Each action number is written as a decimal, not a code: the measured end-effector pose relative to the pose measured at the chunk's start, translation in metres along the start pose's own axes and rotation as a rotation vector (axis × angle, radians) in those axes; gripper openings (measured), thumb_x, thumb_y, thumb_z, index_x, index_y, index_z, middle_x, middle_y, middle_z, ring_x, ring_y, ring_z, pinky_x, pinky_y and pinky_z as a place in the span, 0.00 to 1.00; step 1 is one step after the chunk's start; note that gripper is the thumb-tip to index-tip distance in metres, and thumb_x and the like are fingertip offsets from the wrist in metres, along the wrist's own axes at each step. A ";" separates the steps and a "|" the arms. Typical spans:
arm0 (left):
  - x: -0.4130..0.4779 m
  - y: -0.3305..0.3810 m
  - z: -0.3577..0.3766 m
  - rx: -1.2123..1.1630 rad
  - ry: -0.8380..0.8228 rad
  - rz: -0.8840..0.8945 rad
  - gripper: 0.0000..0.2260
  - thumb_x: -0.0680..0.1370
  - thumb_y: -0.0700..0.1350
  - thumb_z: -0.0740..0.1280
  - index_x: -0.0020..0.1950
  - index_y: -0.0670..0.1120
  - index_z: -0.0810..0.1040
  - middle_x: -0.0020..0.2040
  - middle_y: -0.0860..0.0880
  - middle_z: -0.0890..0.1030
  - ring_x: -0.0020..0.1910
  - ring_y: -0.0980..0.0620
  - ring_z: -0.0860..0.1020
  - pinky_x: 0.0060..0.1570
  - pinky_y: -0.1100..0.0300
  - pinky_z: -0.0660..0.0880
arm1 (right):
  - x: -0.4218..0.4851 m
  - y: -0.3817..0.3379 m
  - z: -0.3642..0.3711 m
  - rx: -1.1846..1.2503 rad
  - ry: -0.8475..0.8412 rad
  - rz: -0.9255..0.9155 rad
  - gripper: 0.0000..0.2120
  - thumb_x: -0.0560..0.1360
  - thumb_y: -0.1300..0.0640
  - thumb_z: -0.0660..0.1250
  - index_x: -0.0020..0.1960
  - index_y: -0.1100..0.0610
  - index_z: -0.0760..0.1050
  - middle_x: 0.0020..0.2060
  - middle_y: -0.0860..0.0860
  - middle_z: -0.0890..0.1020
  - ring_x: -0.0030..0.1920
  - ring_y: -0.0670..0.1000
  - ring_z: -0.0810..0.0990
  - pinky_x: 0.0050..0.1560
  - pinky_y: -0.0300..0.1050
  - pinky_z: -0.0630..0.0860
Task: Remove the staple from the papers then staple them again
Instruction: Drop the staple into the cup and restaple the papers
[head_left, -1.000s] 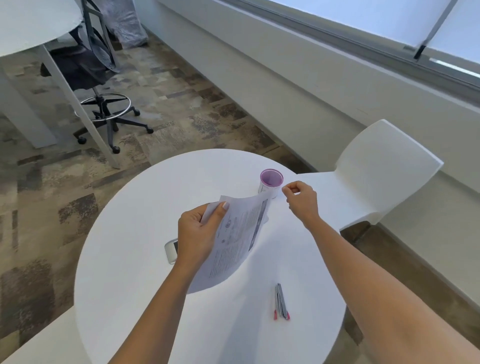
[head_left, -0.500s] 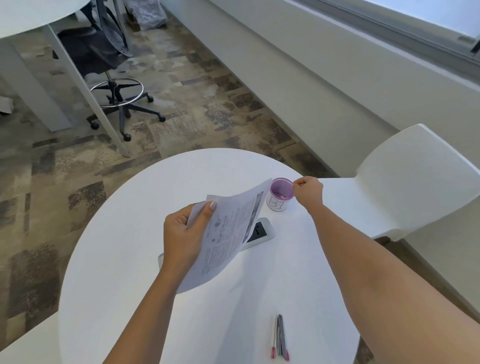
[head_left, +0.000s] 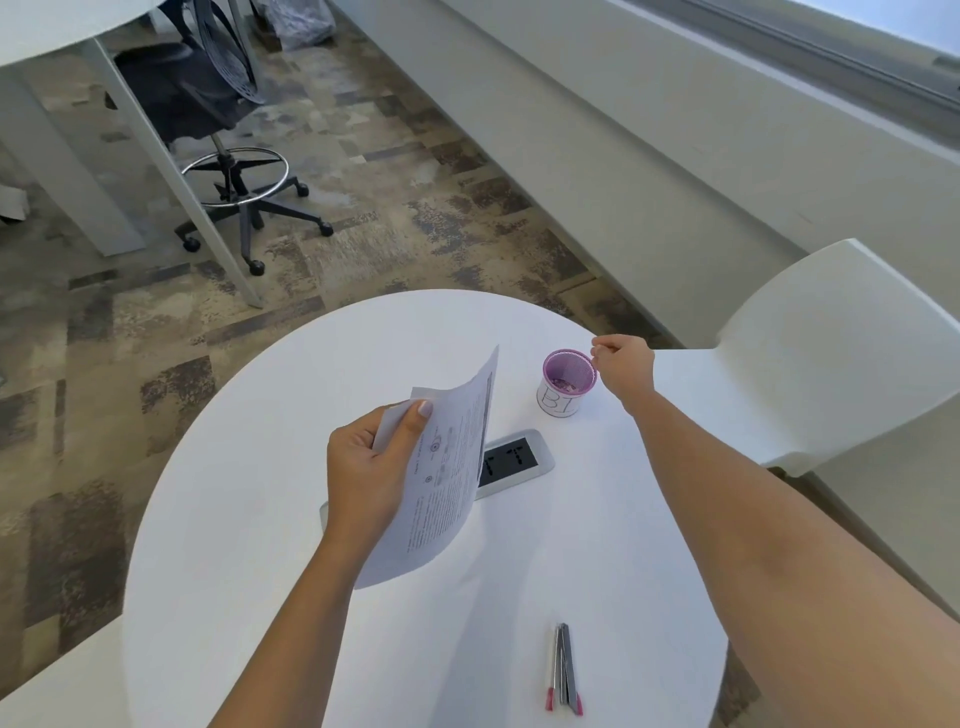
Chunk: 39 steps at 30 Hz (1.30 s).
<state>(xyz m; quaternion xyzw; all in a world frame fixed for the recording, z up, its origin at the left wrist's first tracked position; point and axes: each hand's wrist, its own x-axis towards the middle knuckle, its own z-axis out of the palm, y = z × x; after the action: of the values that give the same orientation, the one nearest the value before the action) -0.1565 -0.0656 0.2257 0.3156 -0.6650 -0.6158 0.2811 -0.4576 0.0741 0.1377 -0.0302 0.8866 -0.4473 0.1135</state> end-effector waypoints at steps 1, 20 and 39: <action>-0.002 0.001 -0.001 0.000 -0.004 0.002 0.10 0.78 0.50 0.70 0.37 0.56 0.85 0.31 0.58 0.82 0.30 0.61 0.76 0.30 0.70 0.70 | -0.005 -0.003 -0.002 0.007 0.002 -0.017 0.12 0.77 0.65 0.63 0.55 0.63 0.82 0.52 0.59 0.85 0.53 0.59 0.82 0.59 0.55 0.78; -0.051 0.029 -0.038 0.028 -0.181 0.143 0.11 0.77 0.52 0.70 0.36 0.56 0.85 0.33 0.54 0.83 0.30 0.59 0.77 0.30 0.70 0.69 | -0.193 -0.092 -0.048 -0.258 -0.653 -0.733 0.30 0.65 0.35 0.74 0.64 0.33 0.70 0.59 0.35 0.78 0.62 0.38 0.73 0.64 0.37 0.66; -0.103 0.000 -0.088 -0.030 0.380 0.065 0.34 0.71 0.54 0.76 0.73 0.53 0.66 0.71 0.51 0.67 0.69 0.52 0.67 0.64 0.61 0.65 | -0.314 -0.030 -0.066 0.149 -0.304 -0.399 0.08 0.78 0.59 0.67 0.55 0.53 0.82 0.50 0.45 0.85 0.50 0.48 0.83 0.47 0.40 0.82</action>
<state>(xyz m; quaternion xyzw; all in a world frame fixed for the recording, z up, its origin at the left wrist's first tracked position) -0.0236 -0.0433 0.2341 0.4003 -0.6007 -0.5453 0.4262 -0.1688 0.1566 0.2537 -0.2630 0.8004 -0.5153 0.1567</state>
